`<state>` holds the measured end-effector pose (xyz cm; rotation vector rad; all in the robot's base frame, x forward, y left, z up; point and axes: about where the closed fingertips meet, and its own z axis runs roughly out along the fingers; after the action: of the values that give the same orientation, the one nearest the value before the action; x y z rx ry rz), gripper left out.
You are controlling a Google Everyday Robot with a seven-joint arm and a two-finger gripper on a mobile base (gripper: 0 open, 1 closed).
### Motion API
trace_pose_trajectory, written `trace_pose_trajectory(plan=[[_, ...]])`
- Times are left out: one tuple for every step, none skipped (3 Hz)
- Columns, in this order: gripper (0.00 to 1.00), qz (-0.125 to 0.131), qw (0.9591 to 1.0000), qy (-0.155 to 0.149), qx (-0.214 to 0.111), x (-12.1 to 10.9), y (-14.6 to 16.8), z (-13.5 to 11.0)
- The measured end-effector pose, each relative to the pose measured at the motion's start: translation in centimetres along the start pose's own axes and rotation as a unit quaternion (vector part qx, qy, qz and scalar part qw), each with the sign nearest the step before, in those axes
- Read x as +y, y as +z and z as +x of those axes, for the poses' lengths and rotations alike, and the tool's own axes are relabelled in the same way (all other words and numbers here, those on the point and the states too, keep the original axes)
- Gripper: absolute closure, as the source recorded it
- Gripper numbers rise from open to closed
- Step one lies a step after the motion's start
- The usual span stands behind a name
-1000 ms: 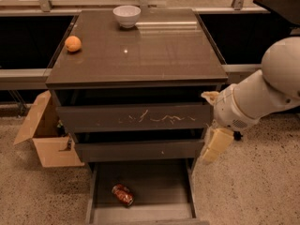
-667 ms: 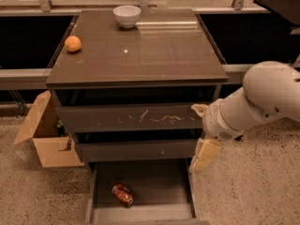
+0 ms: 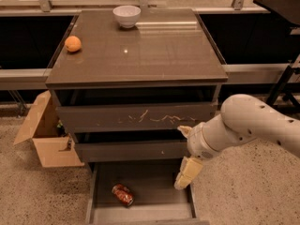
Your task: Pick coke can from bottom drawer and place on counter
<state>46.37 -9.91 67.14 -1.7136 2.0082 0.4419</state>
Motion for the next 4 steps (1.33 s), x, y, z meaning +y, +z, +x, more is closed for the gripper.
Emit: trace_pose_trajectory(plan=[[0.00, 0.000, 1.0000, 0.000, 0.000, 0.0, 0.0, 0.0], [0.00, -0.001, 1.0000, -0.004, 0.004, 0.2, 1.8, 0.4], [0.00, -0.011, 0.9999, -0.003, -0.003, 0.9, 6.1, 1.5], [0.00, -0.017, 0.9995, 0.004, -0.027, 1.4, 11.2, 2.9]])
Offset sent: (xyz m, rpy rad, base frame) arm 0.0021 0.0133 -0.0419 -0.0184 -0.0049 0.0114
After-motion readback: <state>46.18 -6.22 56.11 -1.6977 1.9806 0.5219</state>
